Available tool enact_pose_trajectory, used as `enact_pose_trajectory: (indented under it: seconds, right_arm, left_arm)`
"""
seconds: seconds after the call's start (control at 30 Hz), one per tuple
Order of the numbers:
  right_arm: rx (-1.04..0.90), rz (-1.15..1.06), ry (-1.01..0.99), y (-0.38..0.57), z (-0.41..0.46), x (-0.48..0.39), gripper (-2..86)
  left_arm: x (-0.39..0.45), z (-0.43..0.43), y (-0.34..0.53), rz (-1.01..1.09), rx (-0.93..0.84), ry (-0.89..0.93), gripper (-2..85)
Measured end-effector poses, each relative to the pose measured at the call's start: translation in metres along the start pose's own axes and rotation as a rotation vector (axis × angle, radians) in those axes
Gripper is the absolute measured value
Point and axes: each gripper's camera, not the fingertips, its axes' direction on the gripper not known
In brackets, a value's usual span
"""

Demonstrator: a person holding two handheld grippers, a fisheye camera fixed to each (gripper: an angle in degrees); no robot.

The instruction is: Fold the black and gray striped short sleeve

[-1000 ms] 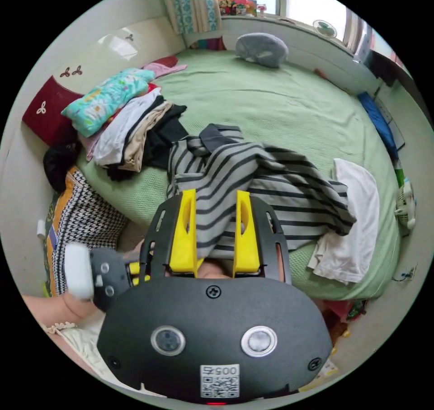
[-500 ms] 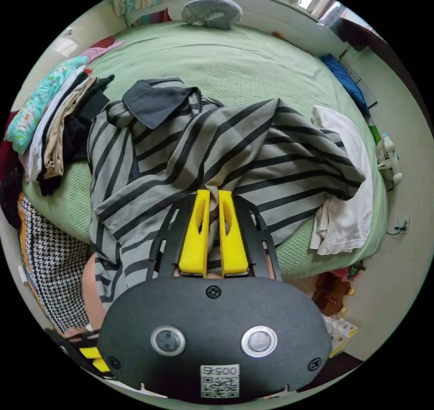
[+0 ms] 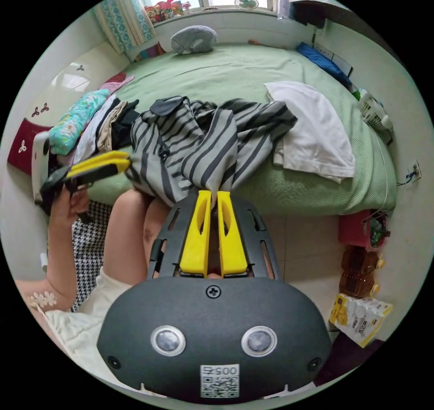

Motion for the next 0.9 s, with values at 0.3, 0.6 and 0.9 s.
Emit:
enact_pose_trajectory:
  seconds: [0.3, 0.6, 0.9]
  right_arm:
    - [-0.009, -0.203, -0.005, -0.003, 0.007, -0.010, 2.5]
    - [0.212, -0.298, -0.066, -0.153, 0.033, 0.006, 11.6]
    - [0.015, -0.406, -0.078, -0.276, 0.176, -0.011, 11.6]
  left_arm:
    - [-0.050, -0.013, -0.042, -0.117, 0.051, -0.276, 11.1]
    - [-0.124, 0.032, -0.126, -0.177, -0.042, -0.374, 15.7]
    - [-0.166, 0.081, -0.179, -0.153, -0.140, -0.286, 16.7]
